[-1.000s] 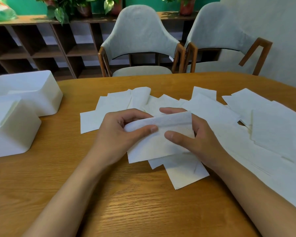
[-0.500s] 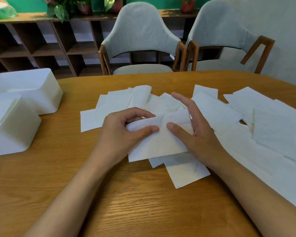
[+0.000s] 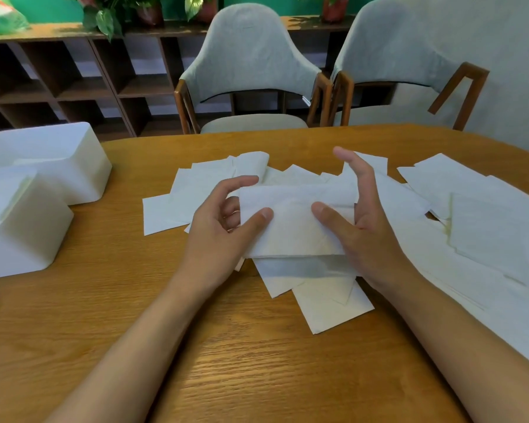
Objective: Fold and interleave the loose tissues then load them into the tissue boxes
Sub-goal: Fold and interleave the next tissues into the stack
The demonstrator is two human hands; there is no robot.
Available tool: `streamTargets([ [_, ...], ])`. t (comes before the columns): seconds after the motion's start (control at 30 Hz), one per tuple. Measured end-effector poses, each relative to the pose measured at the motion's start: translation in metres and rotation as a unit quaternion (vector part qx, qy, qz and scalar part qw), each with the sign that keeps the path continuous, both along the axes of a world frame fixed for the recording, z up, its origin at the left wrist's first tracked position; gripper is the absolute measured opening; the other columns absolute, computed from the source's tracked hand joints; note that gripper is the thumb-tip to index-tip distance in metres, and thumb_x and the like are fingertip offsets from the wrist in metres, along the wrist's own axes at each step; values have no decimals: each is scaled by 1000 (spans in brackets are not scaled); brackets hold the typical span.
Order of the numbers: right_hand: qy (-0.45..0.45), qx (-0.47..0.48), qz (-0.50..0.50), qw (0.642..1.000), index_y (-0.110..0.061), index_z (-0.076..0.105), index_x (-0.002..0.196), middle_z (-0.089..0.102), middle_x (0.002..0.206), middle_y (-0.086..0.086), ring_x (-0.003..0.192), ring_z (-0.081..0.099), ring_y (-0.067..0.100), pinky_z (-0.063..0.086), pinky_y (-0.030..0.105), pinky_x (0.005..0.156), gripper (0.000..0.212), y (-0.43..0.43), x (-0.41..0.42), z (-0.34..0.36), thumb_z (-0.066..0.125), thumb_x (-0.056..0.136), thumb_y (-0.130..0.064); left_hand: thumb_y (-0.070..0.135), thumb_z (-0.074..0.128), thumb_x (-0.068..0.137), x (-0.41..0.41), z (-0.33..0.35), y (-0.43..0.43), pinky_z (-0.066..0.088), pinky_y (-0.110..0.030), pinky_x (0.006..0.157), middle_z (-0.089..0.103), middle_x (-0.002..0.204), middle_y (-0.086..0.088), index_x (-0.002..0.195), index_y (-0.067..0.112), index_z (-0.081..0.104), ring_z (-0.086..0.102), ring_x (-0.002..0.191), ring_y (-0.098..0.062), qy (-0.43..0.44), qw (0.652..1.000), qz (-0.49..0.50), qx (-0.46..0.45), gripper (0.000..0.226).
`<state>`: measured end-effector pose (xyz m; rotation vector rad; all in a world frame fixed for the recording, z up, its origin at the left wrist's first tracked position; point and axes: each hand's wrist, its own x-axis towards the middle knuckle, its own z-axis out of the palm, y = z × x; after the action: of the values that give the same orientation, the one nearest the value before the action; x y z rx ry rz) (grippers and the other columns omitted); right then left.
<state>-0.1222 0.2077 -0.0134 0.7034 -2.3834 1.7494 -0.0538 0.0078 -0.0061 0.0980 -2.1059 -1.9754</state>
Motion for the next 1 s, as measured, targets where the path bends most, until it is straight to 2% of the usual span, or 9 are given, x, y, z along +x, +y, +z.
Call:
streamTargets([
  [0.13,-41,-7,51,998,-47,30,144,25,122,-63,115,31,-35,36,-3,88,66,2,2,5,67,93,-28,15,72,97,0,-7,0,64,-34,60,76,113,5,138,37,47,79,90,-19,25,999,42,-18,53],
  [0.23,-54,31,96,993,-47,53,132,43,121,-53,114,46,-21,46,6,84,43,7,4,4,64,94,-31,18,72,98,1,-11,2,62,-41,50,69,117,-2,127,39,47,78,88,-22,49,996,54,-57,44],
  [0.33,-40,65,63,995,-49,68,115,55,123,-43,118,46,-15,42,13,91,27,8,2,-3,65,97,-29,20,71,99,0,-17,4,60,-42,48,64,116,2,112,34,54,75,90,-20,58,992,42,-105,25],
  [0.43,-32,68,32,997,-47,68,113,57,115,-48,117,46,-19,38,4,91,31,10,2,-3,64,98,-21,23,68,101,-1,-28,6,58,-32,66,63,112,15,108,30,63,67,101,-13,91,973,32,-211,11],
  [0.5,-24,64,12,998,-46,68,113,57,111,-49,115,46,-22,34,-6,87,31,15,3,2,63,98,-19,29,68,101,0,-31,7,50,-21,78,60,119,22,117,31,65,61,107,-4,107,954,25,-278,17],
  [0.57,-17,58,-10,998,-45,69,114,57,111,-49,114,45,-23,30,-10,85,30,22,3,7,62,99,-20,33,71,99,3,-30,7,46,-12,75,57,123,20,122,32,66,61,98,-6,117,943,15,-311,24],
  [0.7,-10,66,-37,997,-45,68,113,52,106,-56,111,42,-28,29,-11,84,30,37,10,6,62,99,-19,39,81,89,10,-28,15,44,-13,71,55,117,17,117,33,65,58,85,-14,124,931,-10,-343,33],
  [0.83,-3,46,-50,998,-37,71,116,58,112,-43,109,45,-27,31,-9,86,31,47,6,9,62,98,-13,39,87,82,5,-30,28,50,-19,81,48,123,14,120,32,63,56,102,-6,129,918,-21,-376,45],
  [1.0,-25,24,-90,995,-41,72,115,50,108,-49,106,41,-29,33,1,90,30,53,-12,11,61,99,-18,46,88,76,-6,-30,38,42,-17,101,41,141,14,117,34,56,40,135,-2,125,911,-30,-392,53],
])
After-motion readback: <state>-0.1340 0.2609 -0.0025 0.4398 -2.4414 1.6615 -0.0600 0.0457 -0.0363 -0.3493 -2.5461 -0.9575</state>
